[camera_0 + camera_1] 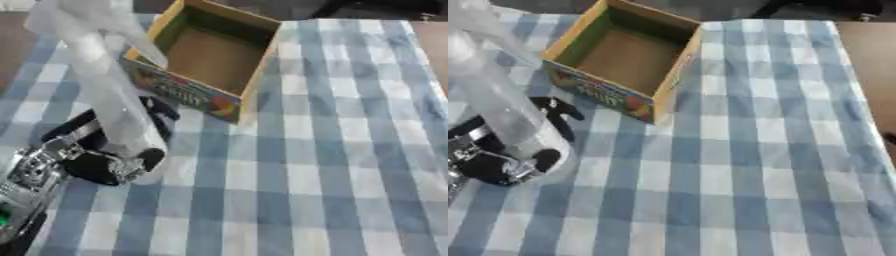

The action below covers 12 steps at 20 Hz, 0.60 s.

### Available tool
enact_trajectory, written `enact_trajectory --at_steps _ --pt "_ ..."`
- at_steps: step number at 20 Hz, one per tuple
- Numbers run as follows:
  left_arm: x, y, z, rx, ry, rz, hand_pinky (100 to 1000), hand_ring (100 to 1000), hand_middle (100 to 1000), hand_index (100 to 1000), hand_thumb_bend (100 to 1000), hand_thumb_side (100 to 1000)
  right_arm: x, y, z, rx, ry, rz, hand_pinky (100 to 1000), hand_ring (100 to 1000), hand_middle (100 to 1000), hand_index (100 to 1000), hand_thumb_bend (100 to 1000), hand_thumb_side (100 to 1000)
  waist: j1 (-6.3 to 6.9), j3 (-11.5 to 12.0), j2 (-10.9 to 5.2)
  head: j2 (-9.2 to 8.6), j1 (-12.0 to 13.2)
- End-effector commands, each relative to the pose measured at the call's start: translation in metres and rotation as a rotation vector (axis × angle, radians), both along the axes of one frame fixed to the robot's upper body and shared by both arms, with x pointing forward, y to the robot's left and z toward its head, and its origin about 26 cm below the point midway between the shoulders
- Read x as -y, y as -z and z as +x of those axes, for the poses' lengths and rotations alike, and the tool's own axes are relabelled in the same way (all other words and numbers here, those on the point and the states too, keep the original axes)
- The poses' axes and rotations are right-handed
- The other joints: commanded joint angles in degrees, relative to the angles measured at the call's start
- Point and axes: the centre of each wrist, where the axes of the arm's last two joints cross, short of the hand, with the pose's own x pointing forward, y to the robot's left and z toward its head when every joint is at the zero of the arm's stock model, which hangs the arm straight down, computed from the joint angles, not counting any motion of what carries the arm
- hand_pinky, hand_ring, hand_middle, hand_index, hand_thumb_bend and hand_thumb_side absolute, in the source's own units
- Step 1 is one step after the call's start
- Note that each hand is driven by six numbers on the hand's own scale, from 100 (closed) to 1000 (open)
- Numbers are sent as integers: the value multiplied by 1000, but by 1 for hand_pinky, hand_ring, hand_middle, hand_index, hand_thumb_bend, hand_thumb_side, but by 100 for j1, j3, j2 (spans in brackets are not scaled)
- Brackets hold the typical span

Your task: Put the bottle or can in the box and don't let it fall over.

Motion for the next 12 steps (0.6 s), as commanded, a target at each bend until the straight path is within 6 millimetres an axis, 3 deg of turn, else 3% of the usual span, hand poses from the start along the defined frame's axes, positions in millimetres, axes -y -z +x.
enact_trajectory --at_steps 1,7,12 --pt "0 -29 1 67 -10 -44 1000 605 749 338 100 434 7 -8 -2 16 4 -24 862 1000 1000 992 100 714 14 -10 -167 18 -33" --pt "4 -65 21 140 -22 -70 1000 607 748 335 100 422 5 -7 -1 11 -7 -27 862 1000 1000 992 100 714 29 -120 -193 -13 -3" --pt "7 -83 42 179 -46 -66 1000 608 748 333 100 419 3 -7 0 9 -20 -30 863 1000 1000 993 100 719 44 -260 -163 -95 90"
